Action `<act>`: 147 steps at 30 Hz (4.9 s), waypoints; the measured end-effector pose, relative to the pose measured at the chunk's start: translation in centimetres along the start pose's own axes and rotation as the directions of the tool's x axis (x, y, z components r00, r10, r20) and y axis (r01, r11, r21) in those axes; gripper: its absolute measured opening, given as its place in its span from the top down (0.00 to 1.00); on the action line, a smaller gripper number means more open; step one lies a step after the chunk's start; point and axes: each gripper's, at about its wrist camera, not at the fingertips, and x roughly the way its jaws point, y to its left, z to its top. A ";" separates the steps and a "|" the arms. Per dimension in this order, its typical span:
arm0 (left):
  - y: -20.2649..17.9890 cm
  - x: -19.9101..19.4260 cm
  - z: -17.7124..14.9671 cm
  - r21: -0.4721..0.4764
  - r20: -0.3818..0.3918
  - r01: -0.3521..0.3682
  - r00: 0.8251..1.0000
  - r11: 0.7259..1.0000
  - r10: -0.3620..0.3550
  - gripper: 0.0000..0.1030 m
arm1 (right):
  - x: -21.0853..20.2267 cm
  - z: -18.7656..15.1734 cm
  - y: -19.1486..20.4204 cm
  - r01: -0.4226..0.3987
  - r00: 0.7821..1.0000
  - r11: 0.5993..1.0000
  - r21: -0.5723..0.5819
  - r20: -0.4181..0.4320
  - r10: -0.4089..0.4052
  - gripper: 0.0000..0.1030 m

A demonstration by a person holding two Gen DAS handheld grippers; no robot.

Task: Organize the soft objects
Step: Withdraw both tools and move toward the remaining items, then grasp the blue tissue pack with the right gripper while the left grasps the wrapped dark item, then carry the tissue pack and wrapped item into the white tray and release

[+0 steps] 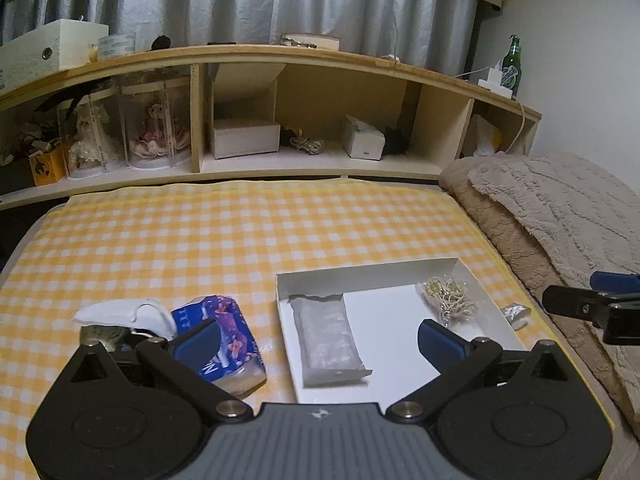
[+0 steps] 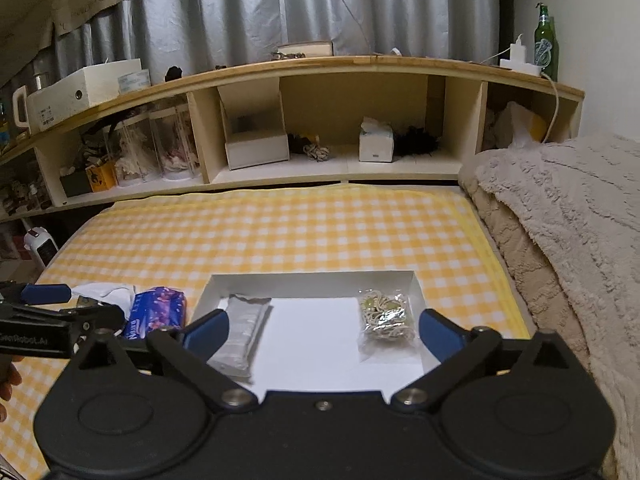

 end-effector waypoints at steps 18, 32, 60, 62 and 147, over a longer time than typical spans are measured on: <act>5.4 -4.8 -1.2 0.032 0.119 -0.022 0.993 0.999 0.018 0.00 | -1.8 -2.0 5.8 0.003 0.996 1.000 -0.021 0.084 -0.001 0.00; 13.2 -2.9 -2.1 -0.033 0.111 -0.141 0.983 0.989 0.144 0.00 | 2.3 -2.6 10.6 -0.065 0.994 0.998 -0.018 0.087 0.066 0.00; 16.3 7.9 -9.2 -0.456 -0.281 -0.188 0.958 0.870 0.059 0.11 | 17.3 -0.5 18.5 -0.256 0.965 0.967 -0.021 -0.061 0.254 0.00; 16.0 8.8 -9.3 -0.443 -0.288 -0.196 0.955 0.875 0.068 0.11 | 18.2 -0.5 19.0 -0.262 0.962 0.964 -0.036 -0.090 0.258 0.00; 7.6 2.8 -4.3 -0.077 0.075 0.198 0.978 0.977 -0.193 0.70 | 5.8 -0.3 1.2 -0.122 0.992 0.990 -0.072 -0.048 0.118 0.68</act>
